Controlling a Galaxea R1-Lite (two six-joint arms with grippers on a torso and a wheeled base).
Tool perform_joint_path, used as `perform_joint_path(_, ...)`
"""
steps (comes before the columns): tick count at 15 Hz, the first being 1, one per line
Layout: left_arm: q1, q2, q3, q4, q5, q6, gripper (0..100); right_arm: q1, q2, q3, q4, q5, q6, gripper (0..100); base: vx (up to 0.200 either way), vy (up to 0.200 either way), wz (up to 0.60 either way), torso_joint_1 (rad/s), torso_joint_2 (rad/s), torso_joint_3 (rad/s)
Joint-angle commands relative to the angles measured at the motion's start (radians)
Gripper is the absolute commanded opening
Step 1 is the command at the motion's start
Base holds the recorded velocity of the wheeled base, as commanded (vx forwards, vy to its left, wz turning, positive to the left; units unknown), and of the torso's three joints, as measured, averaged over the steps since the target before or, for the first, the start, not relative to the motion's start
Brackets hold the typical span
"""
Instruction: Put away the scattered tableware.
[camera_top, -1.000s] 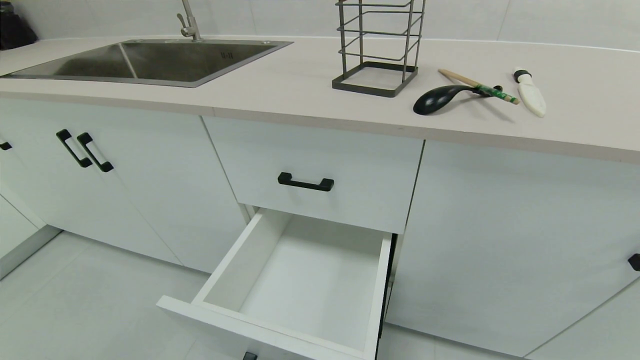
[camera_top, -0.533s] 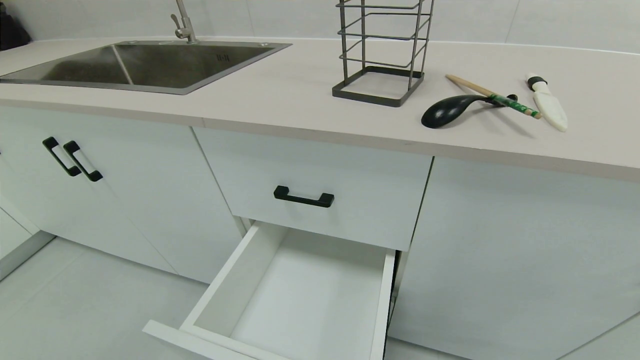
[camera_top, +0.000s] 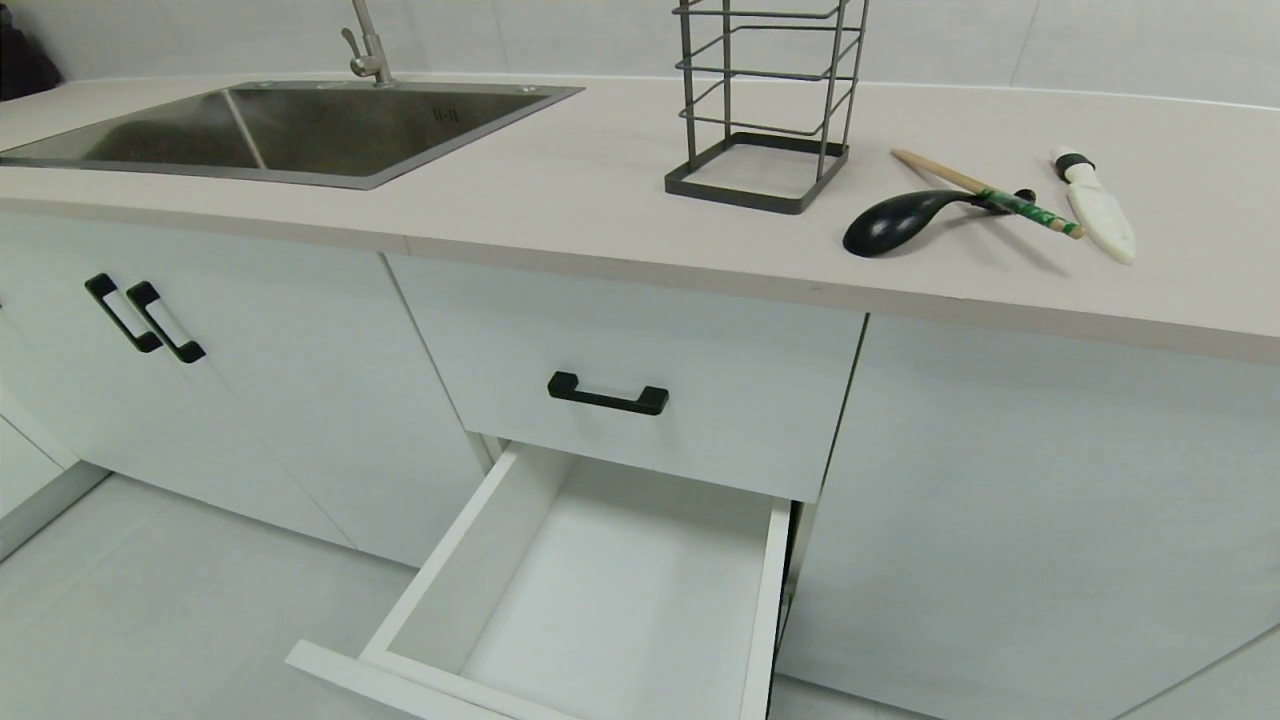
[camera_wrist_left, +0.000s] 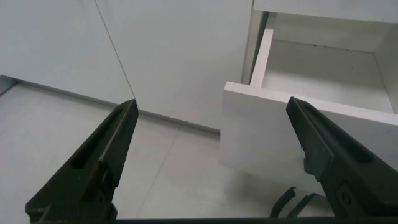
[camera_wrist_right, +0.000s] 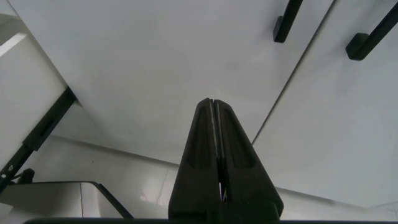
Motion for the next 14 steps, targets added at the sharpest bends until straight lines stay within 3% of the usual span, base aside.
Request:
perform_joint_path(1, 0.0, 0.0, -0.002, -0.002, -0.013, 0.035, 100, 0.0, 0.001, 0.0, 0.0, 0.0, 0.007, 0, 0.0, 0.0, 0.0, 0.076, -0.12, -0.027)
perform_joint_path(2, 0.0, 0.0, 0.0, 0.0, -0.04, 0.056, 100, 0.0, 0.001, 0.0, 0.0, -0.001, 0.014, 0, 0.0, 0.0, 0.0, 0.173, -0.17, -0.027)
perform_joint_path(6, 0.0, 0.0, 0.0, 0.0, -0.04, 0.038, 100, 0.0, 0.001, 0.0, 0.0, 0.0, 0.014, 0, 0.0, 0.0, 0.0, 0.238, -0.13, -0.155)
perform_joint_path(14, 0.0, 0.0, 0.0, 0.0, -0.042, 0.049, 100, 0.0, 0.001, 0.0, 0.0, 0.0, 0.014, 0, 0.0, 0.0, 0.0, 0.201, -0.56, -0.218)
